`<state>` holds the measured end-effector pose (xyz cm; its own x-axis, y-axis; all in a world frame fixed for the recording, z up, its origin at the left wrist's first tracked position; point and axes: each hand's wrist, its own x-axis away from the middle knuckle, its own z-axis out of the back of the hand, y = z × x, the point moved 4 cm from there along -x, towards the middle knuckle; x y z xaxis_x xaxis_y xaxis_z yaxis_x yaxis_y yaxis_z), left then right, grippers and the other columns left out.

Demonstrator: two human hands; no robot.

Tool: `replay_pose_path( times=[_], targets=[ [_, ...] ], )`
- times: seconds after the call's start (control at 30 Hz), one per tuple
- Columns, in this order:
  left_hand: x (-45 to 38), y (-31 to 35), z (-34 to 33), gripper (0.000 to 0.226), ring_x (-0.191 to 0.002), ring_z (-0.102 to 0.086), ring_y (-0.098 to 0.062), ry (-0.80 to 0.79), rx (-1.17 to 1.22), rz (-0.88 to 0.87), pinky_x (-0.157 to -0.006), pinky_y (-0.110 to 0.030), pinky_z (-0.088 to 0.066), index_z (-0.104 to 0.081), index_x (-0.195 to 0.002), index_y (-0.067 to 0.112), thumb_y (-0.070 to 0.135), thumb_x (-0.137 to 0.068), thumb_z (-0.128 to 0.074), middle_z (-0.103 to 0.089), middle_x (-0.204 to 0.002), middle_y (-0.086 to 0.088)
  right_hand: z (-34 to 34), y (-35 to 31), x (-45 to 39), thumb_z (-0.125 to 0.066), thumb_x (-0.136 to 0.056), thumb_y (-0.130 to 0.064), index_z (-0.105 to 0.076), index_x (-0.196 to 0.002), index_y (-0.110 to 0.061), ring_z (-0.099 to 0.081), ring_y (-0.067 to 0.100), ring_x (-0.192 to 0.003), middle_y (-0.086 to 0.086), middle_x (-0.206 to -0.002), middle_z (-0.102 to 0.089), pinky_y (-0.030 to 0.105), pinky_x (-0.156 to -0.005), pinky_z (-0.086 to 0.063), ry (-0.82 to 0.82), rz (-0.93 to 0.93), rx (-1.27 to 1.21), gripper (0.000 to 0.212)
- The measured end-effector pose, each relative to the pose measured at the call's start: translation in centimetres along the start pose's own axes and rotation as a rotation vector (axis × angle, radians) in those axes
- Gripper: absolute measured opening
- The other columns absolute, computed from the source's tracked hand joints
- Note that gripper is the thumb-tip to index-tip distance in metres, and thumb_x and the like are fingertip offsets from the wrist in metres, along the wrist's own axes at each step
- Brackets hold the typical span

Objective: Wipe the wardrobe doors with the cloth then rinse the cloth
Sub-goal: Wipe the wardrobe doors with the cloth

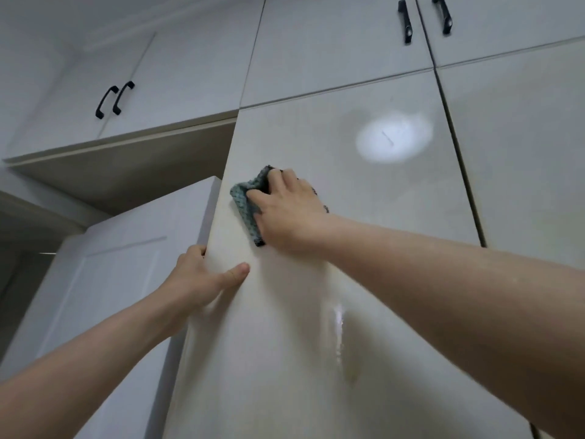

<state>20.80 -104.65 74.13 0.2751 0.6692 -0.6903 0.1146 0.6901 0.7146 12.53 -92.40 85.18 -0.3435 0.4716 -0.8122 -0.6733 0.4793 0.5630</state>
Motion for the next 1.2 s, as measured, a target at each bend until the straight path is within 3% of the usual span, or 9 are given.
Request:
replay_pose_path(
  times=[0.1,0.23,0.3,0.37,0.57,0.63,0.8,0.9,1.2],
  targets=[
    [-0.9,-0.5,0.5,0.07,-0.099,-0.06,-0.014,-0.073,-0.015,-0.049,-0.072,-0.027,-0.048,-0.046,-0.126,0.019,0.045,-0.072,-0.083,-0.058,-0.121,0.002,1.7,6.0,-2.3,-0.039,-0.095,-0.037,-0.048,-0.13,-0.025,-0.033,0.034,-0.122,0.014,-0.133,-0.037,0.042,-0.101,-0.03,0.065,-0.143,0.069,0.037],
    [-1.5,-1.2,1.5,0.06,-0.094,-0.057,-0.007,-0.159,-0.049,-0.146,-0.067,-0.021,-0.046,-0.041,-0.124,0.025,0.039,-0.079,-0.078,-0.056,-0.112,0.01,5.8,15.4,-1.7,-0.046,-0.092,-0.034,-0.046,-0.125,-0.017,-0.03,0.039,-0.126,0.02,-0.137,-0.031,0.045,-0.106,-0.024,0.26,-0.875,0.077,0.038],
    [-1.7,-1.4,1.6,0.057,-0.094,-0.057,-0.007,-0.187,-0.017,-0.169,-0.065,-0.018,-0.046,-0.042,-0.121,0.026,0.037,-0.079,-0.078,-0.056,-0.11,0.013,5.6,14.4,-1.7,-0.056,-0.086,-0.033,-0.046,-0.123,-0.017,-0.029,0.038,-0.125,0.018,-0.136,-0.031,0.045,-0.104,-0.023,0.279,-1.014,0.128,0.042],
    [-1.9,-1.7,1.9,0.057,-0.093,-0.058,-0.007,-0.2,0.049,-0.163,-0.065,-0.018,-0.046,-0.043,-0.121,0.026,0.033,-0.078,-0.08,-0.056,-0.108,0.013,4.0,10.8,-3.0,-0.055,-0.084,-0.03,-0.046,-0.124,-0.02,-0.03,0.037,-0.125,0.016,-0.134,-0.032,0.044,-0.103,-0.024,0.268,-0.933,0.117,0.042],
    [-2.8,-2.2,2.1,0.048,-0.087,-0.059,-0.008,-0.309,0.133,-0.1,-0.064,-0.021,-0.046,-0.05,-0.116,0.021,0.025,-0.079,-0.08,-0.06,-0.102,0.009,-1.0,-0.9,-6.3,-0.037,-0.095,-0.041,-0.039,-0.139,-0.034,-0.027,0.034,-0.125,0.014,-0.134,-0.034,0.045,-0.106,-0.021,0.073,-0.231,0.054,0.045],
    [-3.2,-2.0,2.1,0.048,-0.088,-0.059,-0.011,-0.355,0.115,-0.093,-0.073,-0.027,-0.05,-0.049,-0.116,0.021,0.027,-0.079,-0.079,-0.061,-0.104,0.006,0.3,2.7,-6.8,-0.033,-0.096,-0.042,-0.039,-0.14,-0.032,-0.026,0.035,-0.128,0.016,-0.137,-0.033,0.044,-0.109,-0.018,0.101,-0.339,0.121,0.045],
    [-3.7,-2.9,1.8,0.048,-0.094,-0.061,-0.013,-0.35,0.097,-0.128,-0.084,-0.034,-0.053,-0.047,-0.114,0.024,0.033,-0.08,-0.079,-0.061,-0.108,0.005,5.6,14.2,-4.8,-0.035,-0.093,-0.031,-0.042,-0.126,-0.021,-0.027,0.038,-0.127,0.02,-0.135,-0.03,0.048,-0.108,-0.018,0.144,-0.977,0.259,0.035],
    [-3.5,-3.3,1.3,0.051,-0.093,-0.061,-0.011,-0.33,0.123,-0.163,-0.077,-0.029,-0.052,-0.043,-0.119,0.026,0.036,-0.082,-0.076,-0.06,-0.108,0.008,5.1,14.0,-6.7,-0.04,-0.091,-0.026,-0.044,-0.128,-0.021,-0.024,0.038,-0.13,0.018,-0.139,-0.027,0.049,-0.107,-0.019,0.117,-1.053,0.243,0.037],
    [-3.7,-3.7,1.3,0.05,-0.09,-0.065,-0.014,-0.304,0.24,-0.127,-0.074,-0.031,-0.054,-0.048,-0.116,0.024,0.031,-0.078,-0.081,-0.066,-0.104,0.005,-3.6,-4.6,-8.3,-0.037,-0.097,-0.038,-0.039,-0.139,-0.039,-0.021,0.03,-0.133,0.004,-0.143,-0.029,0.044,-0.107,-0.015,0.013,-0.122,0.118,0.043]
  ],
)
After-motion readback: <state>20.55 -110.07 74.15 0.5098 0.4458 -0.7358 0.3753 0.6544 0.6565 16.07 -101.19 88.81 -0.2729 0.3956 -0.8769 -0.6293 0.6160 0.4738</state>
